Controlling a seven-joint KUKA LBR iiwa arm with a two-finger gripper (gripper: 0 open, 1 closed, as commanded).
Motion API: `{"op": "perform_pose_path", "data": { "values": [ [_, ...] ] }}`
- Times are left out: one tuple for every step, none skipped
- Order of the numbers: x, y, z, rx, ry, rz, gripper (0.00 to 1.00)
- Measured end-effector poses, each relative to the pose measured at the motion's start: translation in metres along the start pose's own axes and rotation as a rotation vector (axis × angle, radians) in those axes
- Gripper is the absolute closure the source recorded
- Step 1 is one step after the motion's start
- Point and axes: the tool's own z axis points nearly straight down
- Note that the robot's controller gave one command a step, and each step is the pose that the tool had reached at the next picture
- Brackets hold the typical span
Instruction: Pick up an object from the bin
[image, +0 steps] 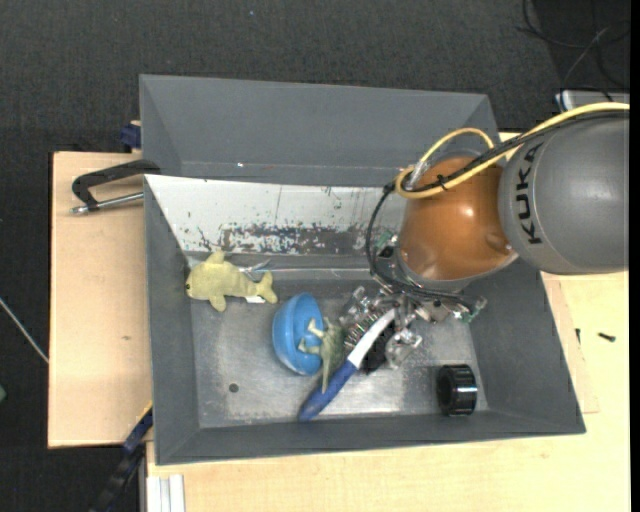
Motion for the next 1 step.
{"op": "perform_pose_path", "data": {
  "values": [
    [-0.0030, -0.0013, -0.0897, 0.004, -0.005, 0.002, 1.00]
  ]
}}
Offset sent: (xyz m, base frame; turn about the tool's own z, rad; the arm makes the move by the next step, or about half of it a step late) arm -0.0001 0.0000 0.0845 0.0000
